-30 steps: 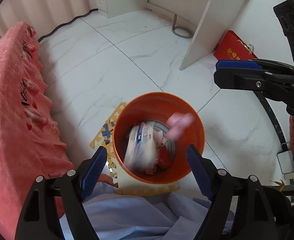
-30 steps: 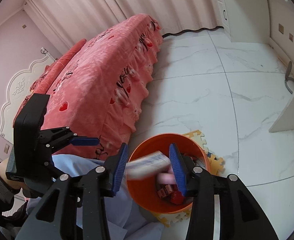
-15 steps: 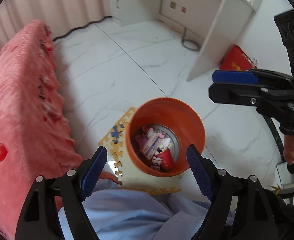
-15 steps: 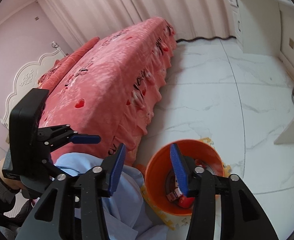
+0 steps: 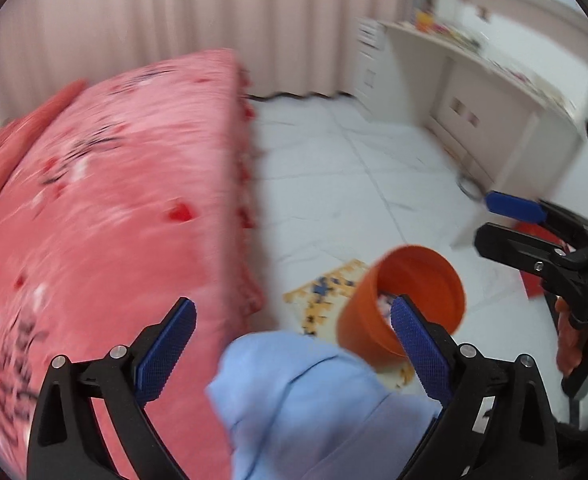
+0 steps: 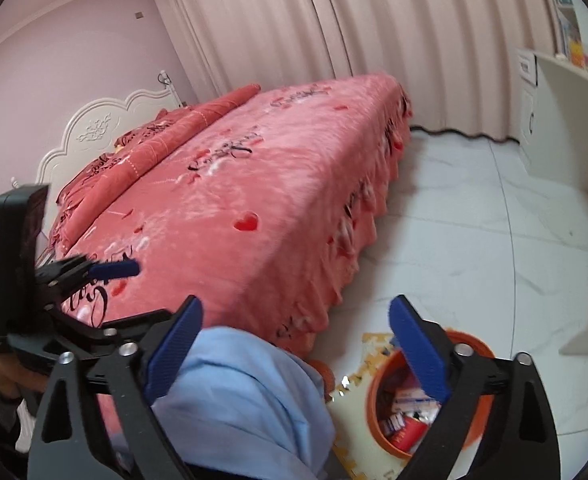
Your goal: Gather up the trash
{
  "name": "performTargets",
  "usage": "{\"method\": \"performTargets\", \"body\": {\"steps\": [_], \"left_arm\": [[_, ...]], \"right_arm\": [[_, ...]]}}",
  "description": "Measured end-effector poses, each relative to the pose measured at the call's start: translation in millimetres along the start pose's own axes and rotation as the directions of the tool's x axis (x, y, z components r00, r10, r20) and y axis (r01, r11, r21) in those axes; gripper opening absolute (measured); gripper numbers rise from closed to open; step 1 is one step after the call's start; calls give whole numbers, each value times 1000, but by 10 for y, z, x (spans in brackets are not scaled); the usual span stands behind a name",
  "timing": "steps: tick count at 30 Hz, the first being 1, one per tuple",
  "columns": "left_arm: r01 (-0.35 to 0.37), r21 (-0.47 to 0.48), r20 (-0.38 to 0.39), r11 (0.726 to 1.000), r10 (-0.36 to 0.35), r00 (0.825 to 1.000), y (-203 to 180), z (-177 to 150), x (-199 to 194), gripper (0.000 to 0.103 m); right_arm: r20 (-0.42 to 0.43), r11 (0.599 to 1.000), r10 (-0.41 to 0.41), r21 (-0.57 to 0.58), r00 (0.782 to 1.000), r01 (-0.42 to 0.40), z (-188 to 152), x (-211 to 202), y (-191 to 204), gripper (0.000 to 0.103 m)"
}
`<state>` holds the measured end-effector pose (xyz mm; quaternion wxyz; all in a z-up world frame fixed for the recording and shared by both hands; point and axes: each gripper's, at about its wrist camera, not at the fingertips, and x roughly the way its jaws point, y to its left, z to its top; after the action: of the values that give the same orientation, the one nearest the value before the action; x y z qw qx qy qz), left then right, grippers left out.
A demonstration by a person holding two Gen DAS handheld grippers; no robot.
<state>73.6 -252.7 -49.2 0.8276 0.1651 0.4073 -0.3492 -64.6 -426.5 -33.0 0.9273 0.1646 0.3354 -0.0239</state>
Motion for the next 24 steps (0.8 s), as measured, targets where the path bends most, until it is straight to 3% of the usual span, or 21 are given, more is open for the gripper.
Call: {"method": "performTargets", "body": {"steps": [6,11,20,24], "left_arm": [[-104,-197,64,975,118,991,486,-360,-475,97],[-209,-312,116,927,255,960,777,-713,-903,97],[-232,-476,130,849,328,936,1095,-1191,-1257,97],[-234,-498,138,835,343,929,1186,-1335,-1353,97]], "right_arm": [[46,998,35,-56,998,-33,87,87,711,98],[66,989,83,-130,994,-74,-3,160,1349,98],[31,959,155,-246,988,-142,-182,195,2106,98],[49,948,151,-291,987,-131,-238,139,2270,98]]}}
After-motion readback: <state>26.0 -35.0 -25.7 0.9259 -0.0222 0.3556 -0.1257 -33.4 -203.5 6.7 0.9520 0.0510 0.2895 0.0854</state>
